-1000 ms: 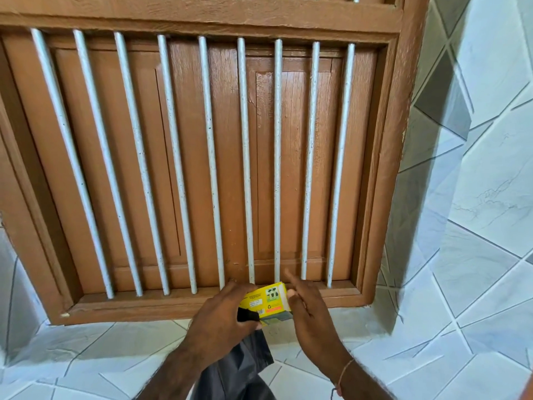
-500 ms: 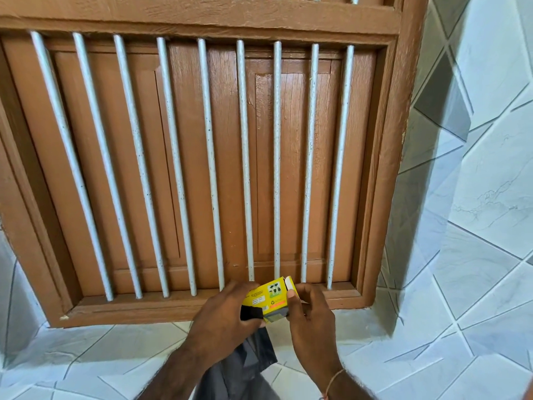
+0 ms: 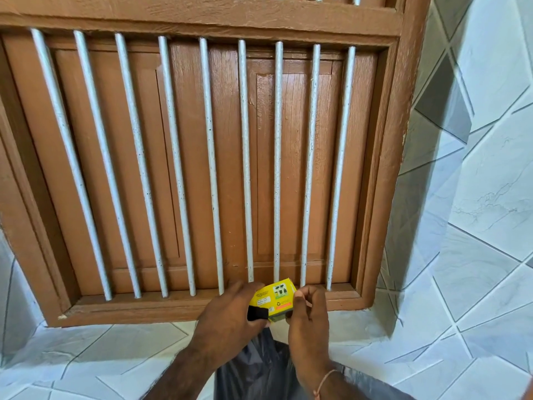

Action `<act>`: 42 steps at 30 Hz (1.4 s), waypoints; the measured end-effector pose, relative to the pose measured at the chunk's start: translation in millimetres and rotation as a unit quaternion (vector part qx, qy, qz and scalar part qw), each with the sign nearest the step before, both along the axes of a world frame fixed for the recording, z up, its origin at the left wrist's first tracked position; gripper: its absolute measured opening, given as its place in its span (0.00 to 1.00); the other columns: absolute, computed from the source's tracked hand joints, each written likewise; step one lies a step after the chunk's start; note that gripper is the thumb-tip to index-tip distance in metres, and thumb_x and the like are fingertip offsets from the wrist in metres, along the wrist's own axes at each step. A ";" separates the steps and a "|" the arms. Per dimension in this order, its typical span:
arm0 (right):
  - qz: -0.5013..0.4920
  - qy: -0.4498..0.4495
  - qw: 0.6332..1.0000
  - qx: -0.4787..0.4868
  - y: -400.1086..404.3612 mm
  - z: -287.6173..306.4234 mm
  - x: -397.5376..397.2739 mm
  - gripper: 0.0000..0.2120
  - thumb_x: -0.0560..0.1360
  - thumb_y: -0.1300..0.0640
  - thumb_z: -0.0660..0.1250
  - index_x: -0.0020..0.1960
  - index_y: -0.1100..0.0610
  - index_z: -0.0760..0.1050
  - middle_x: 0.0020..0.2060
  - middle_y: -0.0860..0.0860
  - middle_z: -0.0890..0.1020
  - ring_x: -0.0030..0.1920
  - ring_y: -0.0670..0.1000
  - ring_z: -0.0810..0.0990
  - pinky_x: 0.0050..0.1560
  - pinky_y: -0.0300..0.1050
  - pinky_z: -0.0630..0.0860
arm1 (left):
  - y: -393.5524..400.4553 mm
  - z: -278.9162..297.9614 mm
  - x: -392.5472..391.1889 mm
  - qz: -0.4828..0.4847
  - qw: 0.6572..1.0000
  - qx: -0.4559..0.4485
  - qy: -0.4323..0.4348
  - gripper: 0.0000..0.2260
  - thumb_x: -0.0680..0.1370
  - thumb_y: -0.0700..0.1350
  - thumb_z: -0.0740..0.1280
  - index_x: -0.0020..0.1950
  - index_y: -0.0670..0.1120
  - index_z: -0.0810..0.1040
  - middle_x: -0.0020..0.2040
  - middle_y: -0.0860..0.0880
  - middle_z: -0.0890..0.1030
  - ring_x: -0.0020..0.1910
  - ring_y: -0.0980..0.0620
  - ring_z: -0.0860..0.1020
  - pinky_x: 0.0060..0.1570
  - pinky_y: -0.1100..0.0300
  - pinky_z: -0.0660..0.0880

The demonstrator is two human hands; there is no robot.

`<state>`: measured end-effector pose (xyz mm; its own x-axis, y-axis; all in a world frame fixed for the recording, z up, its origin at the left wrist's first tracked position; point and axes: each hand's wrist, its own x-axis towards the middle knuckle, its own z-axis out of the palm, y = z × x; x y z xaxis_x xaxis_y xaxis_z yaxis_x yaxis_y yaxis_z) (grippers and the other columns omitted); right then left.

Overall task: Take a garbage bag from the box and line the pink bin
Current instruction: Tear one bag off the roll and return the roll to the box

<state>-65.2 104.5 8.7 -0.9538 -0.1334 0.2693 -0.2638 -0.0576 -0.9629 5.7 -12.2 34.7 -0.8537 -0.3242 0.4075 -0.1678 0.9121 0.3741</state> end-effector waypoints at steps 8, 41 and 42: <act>0.011 0.037 0.999 0.030 -1.2 -8.6 7.1 0.14 0.75 0.55 0.68 0.59 0.48 0.71 0.56 0.46 0.78 0.55 0.47 0.79 0.43 0.25 0.75 | 1.9 1.7 -1.5 0.004 0.999 0.034 0.006 0.30 0.69 0.61 0.70 0.69 0.59 0.67 0.62 0.58 0.74 0.58 0.56 0.75 0.55 0.59 0.75; -0.095 0.013 0.968 0.233 50.5 -58.4 -30.0 0.29 0.68 0.53 0.76 0.66 0.57 0.71 0.60 0.55 0.77 0.63 0.57 0.74 0.64 0.50 0.70 | -5.1 24.3 26.4 0.132 0.879 0.409 0.204 0.12 0.78 0.53 0.64 0.40 0.47 0.79 0.36 0.51 0.79 0.38 0.55 0.76 0.33 0.64 0.67; -0.113 0.023 0.969 0.217 51.6 -53.1 -19.6 0.26 0.70 0.53 0.75 0.65 0.57 0.72 0.61 0.55 0.77 0.63 0.56 0.74 0.65 0.50 0.70 | -2.4 23.8 27.5 0.132 0.881 0.408 0.199 0.12 0.78 0.53 0.63 0.41 0.47 0.79 0.36 0.52 0.79 0.38 0.55 0.76 0.32 0.65 0.67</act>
